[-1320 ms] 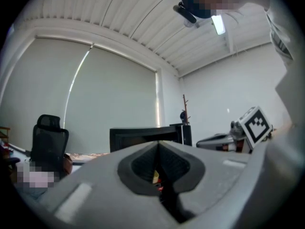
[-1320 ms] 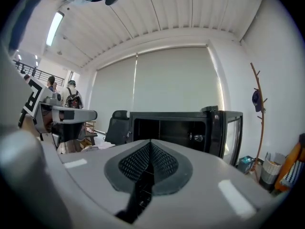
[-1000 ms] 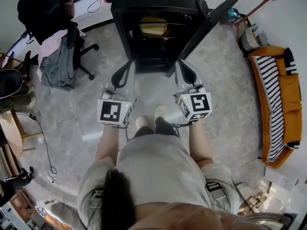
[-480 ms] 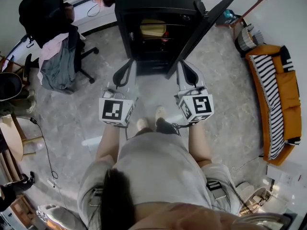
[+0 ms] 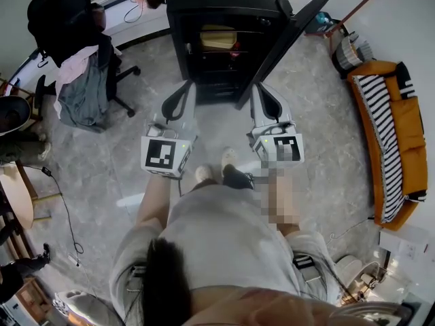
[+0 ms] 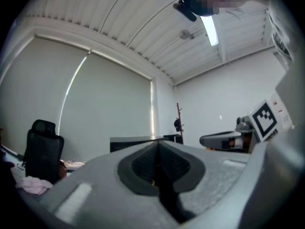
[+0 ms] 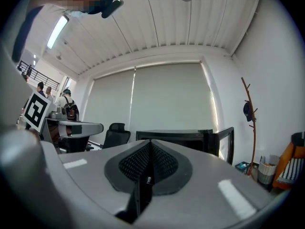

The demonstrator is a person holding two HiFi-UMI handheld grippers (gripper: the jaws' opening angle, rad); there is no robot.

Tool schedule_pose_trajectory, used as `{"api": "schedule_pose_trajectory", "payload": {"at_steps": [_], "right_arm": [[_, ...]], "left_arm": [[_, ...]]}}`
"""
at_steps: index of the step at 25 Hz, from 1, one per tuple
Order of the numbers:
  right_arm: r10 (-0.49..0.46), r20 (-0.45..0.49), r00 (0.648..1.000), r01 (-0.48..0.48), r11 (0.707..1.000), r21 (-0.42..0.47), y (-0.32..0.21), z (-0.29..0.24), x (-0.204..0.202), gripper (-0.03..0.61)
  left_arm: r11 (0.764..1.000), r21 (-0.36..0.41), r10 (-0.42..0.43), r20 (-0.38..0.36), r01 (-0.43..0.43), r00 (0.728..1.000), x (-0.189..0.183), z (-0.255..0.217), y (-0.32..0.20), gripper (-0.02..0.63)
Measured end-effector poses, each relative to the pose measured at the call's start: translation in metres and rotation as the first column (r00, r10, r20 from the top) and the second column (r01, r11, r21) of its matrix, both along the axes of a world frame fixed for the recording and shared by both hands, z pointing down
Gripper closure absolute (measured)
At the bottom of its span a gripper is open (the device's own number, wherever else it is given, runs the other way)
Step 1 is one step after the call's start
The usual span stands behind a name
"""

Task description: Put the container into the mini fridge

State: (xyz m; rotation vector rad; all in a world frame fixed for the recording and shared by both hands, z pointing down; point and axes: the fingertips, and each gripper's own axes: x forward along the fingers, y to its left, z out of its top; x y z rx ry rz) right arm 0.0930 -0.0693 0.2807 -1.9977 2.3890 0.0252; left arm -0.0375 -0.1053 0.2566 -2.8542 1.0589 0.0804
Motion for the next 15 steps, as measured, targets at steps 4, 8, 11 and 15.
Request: {"api": "schedule_pose_trajectory", "payload": {"at_steps": [4, 8, 11, 15], "right_arm": [[-0.001, -0.009, 1.0, 0.001, 1.0, -0.002, 0.003, -0.001, -0.006, 0.578], [0.002, -0.004, 1.0, -0.002, 1.0, -0.003, 0.004, -0.003, -0.011, 0.578], [0.006, -0.002, 1.0, -0.006, 1.0, -0.002, 0.006, -0.004, -0.014, 0.578], [0.007, -0.009, 1.0, -0.007, 1.0, 0.001, 0.009, -0.005, -0.019, 0.578]], "left_arm": [[1.0, 0.005, 0.007, 0.004, -0.007, 1.0, -0.002, 0.0, 0.003, 0.612], [1.0, 0.003, 0.012, -0.003, -0.012, 1.0, -0.007, 0.0, 0.004, 0.612], [1.0, 0.007, 0.019, -0.004, -0.019, 1.0, -0.011, -0.001, 0.006, 0.612], [1.0, 0.01, 0.021, -0.009, -0.021, 1.0, -0.015, -0.001, 0.009, 0.612]]}}
